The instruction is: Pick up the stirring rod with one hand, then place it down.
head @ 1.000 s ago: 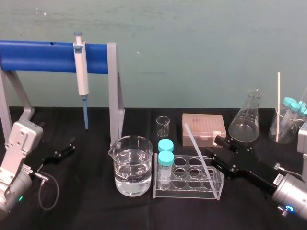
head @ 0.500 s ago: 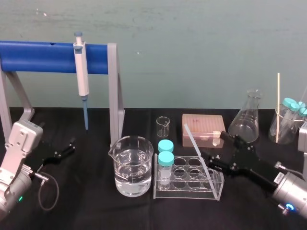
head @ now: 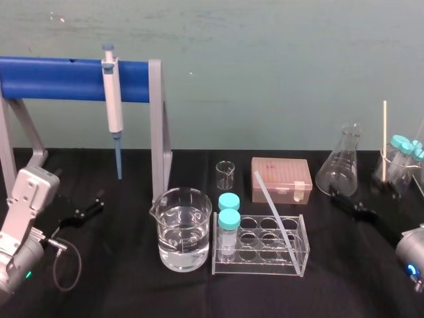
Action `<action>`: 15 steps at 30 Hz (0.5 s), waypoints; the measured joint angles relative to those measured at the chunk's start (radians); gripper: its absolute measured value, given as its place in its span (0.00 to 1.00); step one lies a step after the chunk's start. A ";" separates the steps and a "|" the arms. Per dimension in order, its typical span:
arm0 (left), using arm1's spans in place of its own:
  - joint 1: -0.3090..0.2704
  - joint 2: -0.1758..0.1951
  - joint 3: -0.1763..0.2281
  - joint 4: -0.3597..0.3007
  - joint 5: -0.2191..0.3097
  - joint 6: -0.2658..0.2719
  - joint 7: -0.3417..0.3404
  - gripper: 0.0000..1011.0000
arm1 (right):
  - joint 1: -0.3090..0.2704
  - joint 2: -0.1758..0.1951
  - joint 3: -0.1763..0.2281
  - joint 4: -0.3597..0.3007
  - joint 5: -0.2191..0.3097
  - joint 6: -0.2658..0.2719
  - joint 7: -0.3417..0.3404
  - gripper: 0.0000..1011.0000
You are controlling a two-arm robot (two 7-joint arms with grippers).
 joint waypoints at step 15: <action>0.000 0.000 0.000 0.000 0.000 0.000 0.000 0.99 | 0.007 -0.009 -0.007 0.026 -0.004 0.109 -0.006 0.99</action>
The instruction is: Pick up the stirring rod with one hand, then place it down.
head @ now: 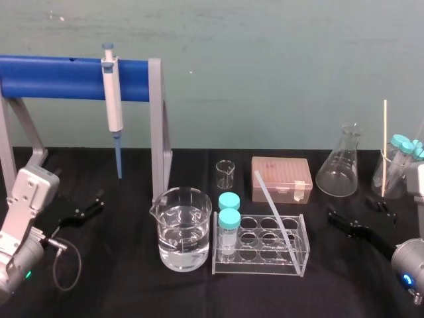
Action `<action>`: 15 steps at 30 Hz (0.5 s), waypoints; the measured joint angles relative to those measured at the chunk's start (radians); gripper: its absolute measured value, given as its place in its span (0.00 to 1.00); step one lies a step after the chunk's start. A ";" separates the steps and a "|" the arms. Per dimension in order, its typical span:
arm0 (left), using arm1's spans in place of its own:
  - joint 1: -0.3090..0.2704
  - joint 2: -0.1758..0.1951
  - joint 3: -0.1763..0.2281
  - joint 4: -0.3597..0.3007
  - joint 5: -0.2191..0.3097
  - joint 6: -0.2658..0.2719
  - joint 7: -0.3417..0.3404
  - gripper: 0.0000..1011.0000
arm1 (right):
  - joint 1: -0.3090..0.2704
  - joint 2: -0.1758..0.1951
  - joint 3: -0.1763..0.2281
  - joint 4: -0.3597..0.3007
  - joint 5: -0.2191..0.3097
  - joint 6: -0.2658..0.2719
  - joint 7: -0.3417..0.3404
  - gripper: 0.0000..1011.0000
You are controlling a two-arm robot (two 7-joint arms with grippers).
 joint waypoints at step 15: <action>0.000 0.000 0.000 0.000 0.000 0.000 0.000 0.99 | -0.001 0.001 0.002 -0.003 0.004 -0.012 0.003 0.99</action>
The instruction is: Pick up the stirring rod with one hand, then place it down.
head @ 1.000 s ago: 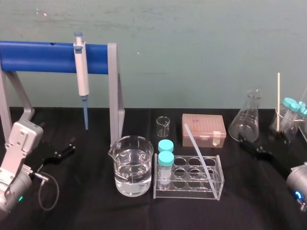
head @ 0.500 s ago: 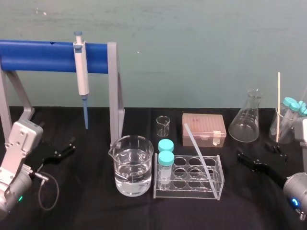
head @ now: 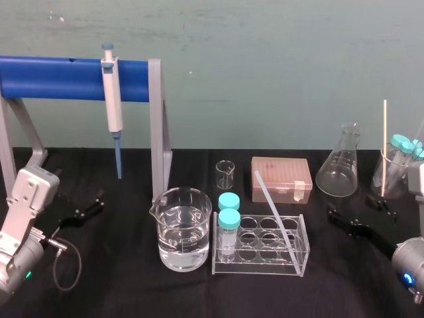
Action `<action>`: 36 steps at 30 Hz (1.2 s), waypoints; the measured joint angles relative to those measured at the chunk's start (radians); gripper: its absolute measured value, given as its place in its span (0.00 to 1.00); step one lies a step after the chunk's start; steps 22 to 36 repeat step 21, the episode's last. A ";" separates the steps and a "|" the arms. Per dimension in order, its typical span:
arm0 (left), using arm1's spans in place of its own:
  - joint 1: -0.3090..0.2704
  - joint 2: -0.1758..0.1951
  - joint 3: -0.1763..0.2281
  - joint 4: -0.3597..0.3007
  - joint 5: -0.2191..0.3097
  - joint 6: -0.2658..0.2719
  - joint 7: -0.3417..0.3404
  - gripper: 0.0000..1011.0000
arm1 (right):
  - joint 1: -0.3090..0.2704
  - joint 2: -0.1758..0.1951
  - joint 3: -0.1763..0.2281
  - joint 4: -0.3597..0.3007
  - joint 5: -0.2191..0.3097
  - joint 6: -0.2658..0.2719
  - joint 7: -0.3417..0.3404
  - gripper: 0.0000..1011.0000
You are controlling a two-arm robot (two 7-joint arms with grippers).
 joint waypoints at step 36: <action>0.000 0.000 0.000 0.000 0.000 0.000 0.000 0.99 | 0.000 0.000 0.000 -0.001 0.002 -0.004 0.001 0.99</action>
